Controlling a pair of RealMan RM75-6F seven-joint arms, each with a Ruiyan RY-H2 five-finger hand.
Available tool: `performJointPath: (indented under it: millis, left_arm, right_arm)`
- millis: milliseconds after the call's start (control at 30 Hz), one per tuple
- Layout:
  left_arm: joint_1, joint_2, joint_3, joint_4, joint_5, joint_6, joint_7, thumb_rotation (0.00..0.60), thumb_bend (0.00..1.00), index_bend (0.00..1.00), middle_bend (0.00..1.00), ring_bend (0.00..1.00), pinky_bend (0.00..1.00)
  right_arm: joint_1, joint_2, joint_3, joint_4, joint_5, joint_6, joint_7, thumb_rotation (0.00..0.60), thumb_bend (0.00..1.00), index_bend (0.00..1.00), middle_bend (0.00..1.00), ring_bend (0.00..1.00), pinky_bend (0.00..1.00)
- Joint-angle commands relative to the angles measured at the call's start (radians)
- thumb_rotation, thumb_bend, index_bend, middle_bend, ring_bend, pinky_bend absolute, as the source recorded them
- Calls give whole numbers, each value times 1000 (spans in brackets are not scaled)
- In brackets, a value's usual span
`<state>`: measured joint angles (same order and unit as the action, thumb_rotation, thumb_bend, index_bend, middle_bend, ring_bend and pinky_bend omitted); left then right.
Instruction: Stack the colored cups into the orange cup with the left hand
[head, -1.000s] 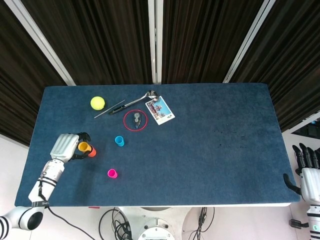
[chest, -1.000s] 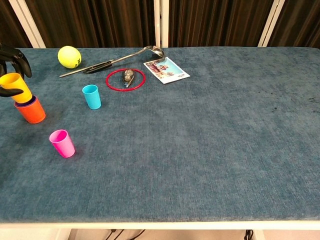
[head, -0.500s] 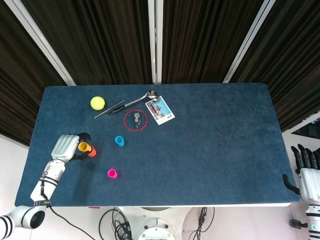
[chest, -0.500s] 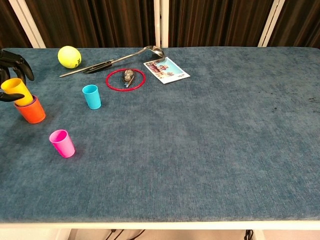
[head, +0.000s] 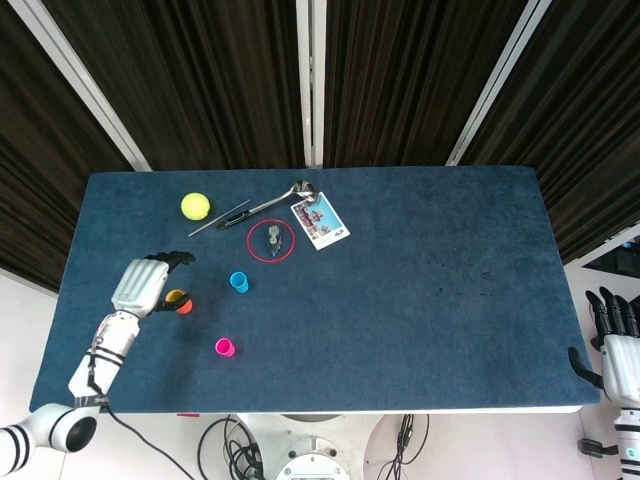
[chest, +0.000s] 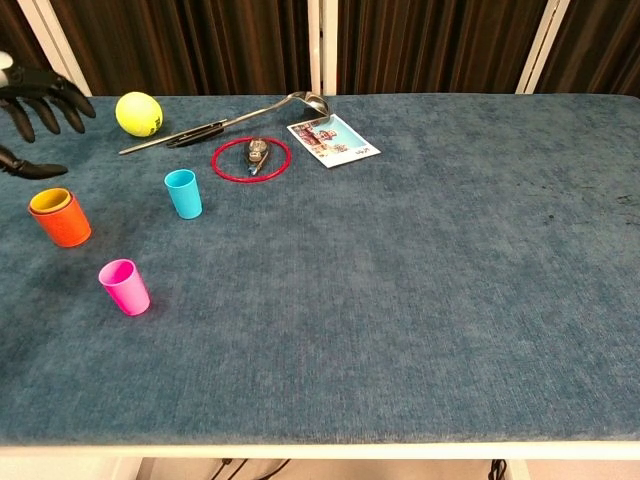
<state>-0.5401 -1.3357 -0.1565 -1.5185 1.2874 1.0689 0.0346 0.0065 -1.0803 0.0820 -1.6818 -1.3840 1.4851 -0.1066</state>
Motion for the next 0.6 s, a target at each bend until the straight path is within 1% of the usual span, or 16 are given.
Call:
performJointPath:
  millis: [33,133,233,367,600]
  left_arm:
    - [-49,1,-38,-37,-29,-38,48,600,208,270,297,310,407]
    - [-92,-18,-56,-43,-74,-88,94,600,206,268,297,310,410]
    - [-126,-45,-58,-32,-117,-131,139,600,206,266,298,312,413]
    - [-153,-87,-47,3,-162,-171,168,600,206,264,304,322,422]
    - [-170,-148,-22,67,-170,-184,181,600,205,264,308,331,430]
  right_arm:
    - [1,1,-1,-6,-5,2,-4,600,283,0,0,0,0]
    - [0,3,-1,-13,-11,7,-6,600,283,0,0,0,0]
    - [-2,8,-2,-15,-11,9,-3,600,283,0,0,0,0]
    - [-9,21,0,-19,-9,20,8,600,283,0,0,0,0]
    - [-16,33,1,-17,2,18,24,600,283,0,0,0,0]
